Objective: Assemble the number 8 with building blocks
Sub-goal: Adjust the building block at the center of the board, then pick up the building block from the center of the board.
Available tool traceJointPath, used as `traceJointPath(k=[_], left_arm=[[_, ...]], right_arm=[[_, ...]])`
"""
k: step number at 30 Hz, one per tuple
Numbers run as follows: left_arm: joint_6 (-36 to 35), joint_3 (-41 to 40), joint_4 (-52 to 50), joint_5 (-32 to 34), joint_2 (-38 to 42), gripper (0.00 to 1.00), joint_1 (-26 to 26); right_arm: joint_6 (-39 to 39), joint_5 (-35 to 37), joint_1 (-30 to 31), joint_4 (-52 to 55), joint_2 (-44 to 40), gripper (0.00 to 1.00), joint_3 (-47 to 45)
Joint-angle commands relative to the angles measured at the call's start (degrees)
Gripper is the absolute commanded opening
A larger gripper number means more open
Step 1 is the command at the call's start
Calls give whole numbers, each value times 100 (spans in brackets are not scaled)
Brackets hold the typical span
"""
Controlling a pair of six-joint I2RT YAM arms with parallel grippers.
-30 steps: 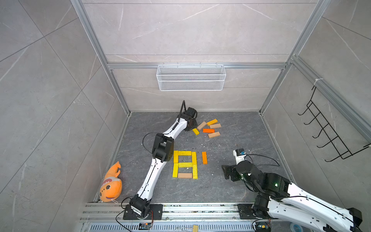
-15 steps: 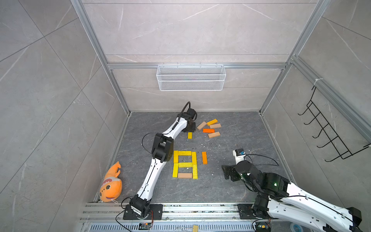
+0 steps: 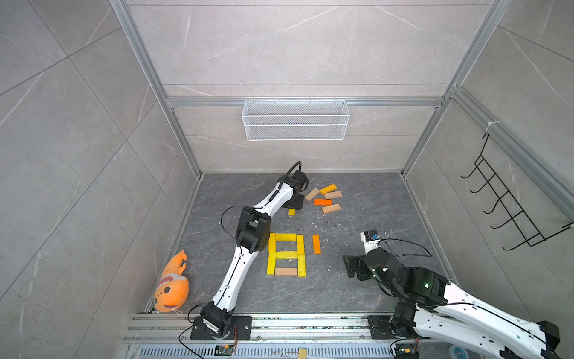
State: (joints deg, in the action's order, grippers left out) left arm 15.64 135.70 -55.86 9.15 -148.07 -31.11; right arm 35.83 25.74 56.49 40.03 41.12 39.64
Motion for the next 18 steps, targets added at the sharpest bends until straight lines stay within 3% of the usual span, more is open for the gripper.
traceJointPath(k=[1, 6, 13, 18], left_arm=[[-213, -192, -477, 129, 169, 40, -51], [-346, -243, -292, 151, 220, 28, -77], [-1224, -360, -76, 98, 702, 26, -425], [-2028, -1257, 480, -167, 1317, 26, -705]], right_arm=[[93, -25, -24, -78, -28, 97, -79], [93, -34, -24, -76, -12, 96, -96], [76, -102, -15, 169, -372, 96, -135], [7, -361, -15, 391, -801, 99, -119]])
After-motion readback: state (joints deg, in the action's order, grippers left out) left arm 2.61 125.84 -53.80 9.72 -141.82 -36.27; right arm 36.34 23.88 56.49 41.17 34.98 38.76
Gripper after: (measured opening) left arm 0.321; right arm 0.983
